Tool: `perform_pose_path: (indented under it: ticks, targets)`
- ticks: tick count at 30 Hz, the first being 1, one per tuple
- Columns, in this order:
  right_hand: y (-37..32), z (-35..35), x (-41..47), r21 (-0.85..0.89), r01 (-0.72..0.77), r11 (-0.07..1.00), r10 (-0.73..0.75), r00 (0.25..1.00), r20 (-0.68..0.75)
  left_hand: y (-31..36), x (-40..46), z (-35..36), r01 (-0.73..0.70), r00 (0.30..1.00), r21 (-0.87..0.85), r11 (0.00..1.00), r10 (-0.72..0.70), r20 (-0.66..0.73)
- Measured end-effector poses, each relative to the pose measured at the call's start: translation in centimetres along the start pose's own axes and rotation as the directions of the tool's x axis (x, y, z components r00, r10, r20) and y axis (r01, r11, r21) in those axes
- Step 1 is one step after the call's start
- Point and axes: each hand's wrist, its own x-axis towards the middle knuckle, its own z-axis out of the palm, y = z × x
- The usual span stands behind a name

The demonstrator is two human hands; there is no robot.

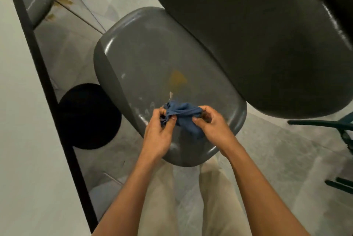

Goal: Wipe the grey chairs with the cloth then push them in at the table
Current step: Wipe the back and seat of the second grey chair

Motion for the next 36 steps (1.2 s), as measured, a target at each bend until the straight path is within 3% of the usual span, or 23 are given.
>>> perform_pose_path:
  ticks: [4,8,11,15,18,21,25,28,31,36]
  targets:
    - [0.0,-0.9,0.3,-0.026,-0.06,0.998,0.064,0.973,0.221,-1.2,-2.1,1.3,0.051,0.99,-0.032,0.998,-0.055,-0.132]
    - [0.8,-0.7,1.7,-0.164,-0.108,0.981,0.155,0.939,0.307,-3.2,-3.3,2.9,0.147,0.959,-0.089,0.985,-0.164,-0.231]
    - [2.5,0.7,3.6,-0.284,-0.089,0.955,0.168,0.949,0.268,-5.4,-1.9,4.1,0.26,0.923,-0.061,0.964,-0.267,-0.276]
    - [5.2,3.0,5.8,-0.391,-0.052,0.919,0.1,0.99,0.103,-8.1,1.3,5.6,0.332,0.902,0.034,0.943,-0.307,-0.303]
    - [5.9,3.7,6.5,-0.43,-0.049,0.902,0.069,0.997,0.032,-9.5,2.4,6.9,0.3,0.915,0.223,0.928,-0.214,-0.342]
    - [6.7,3.8,7.3,-0.449,0.012,0.894,-0.031,0.999,-0.035,-10.4,2.5,8.3,0.149,0.946,0.449,0.881,0.007,-0.325]
    - [7.1,3.3,8.2,-0.553,0.083,0.829,-0.201,0.967,-0.156,-12.7,2.6,11.1,-0.126,0.975,0.671,0.731,0.216,-0.052]
    - [7.1,2.8,9.2,-0.625,0.088,0.776,-0.284,0.933,-0.221,-15.3,3.0,11.3,-0.21,0.96,0.761,0.614,0.278,0.041]
    - [6.6,2.1,10.6,-0.702,0.037,0.711,-0.287,0.927,-0.241,-17.3,4.2,9.2,-0.223,0.95,0.792,0.569,0.31,0.044]
    - [5.4,0.5,13.6,-0.735,-0.085,0.673,-0.196,0.938,-0.287,-18.4,9.3,3.4,-0.029,0.962,0.814,0.581,0.239,-0.136]
